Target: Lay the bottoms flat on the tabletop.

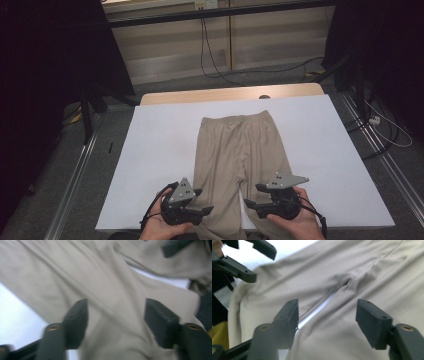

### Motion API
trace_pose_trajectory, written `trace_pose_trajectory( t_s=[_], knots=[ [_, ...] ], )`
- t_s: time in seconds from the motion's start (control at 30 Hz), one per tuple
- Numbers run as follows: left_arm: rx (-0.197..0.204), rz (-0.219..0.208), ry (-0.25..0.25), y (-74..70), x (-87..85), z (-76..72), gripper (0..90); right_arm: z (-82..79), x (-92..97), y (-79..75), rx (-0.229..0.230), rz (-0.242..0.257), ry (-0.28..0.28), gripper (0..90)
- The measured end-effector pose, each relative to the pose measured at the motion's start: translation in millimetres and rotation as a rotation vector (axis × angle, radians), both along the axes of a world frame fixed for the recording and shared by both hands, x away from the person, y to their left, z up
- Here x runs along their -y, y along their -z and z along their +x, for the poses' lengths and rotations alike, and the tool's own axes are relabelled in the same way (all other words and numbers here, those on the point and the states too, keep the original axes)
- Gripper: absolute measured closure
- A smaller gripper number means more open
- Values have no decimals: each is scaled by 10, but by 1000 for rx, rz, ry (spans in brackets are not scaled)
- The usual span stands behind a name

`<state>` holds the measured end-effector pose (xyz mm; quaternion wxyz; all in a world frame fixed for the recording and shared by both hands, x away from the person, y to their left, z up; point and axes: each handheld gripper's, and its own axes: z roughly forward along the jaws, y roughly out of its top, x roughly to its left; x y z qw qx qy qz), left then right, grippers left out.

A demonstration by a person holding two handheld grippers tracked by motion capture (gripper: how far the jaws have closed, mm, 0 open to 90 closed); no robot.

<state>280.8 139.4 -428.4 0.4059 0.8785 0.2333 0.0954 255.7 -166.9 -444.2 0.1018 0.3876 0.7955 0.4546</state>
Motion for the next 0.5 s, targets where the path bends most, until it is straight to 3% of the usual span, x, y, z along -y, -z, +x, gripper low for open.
trace_pose_trajectory(
  t_s=[0.23, 0.37, 0.5],
  knots=[
    [22, -33, -66, 0, -43, 99, 149, 25, 89, -87, 77, 31, 60, 161],
    [21, -53, -94, -9, -79, 168, 89, 57, 160, -98, 81, 43, 71, 95],
    [31, -82, -125, -47, -176, 255, 58, 108, 261, -169, 103, 44, 113, 102]
  ],
)
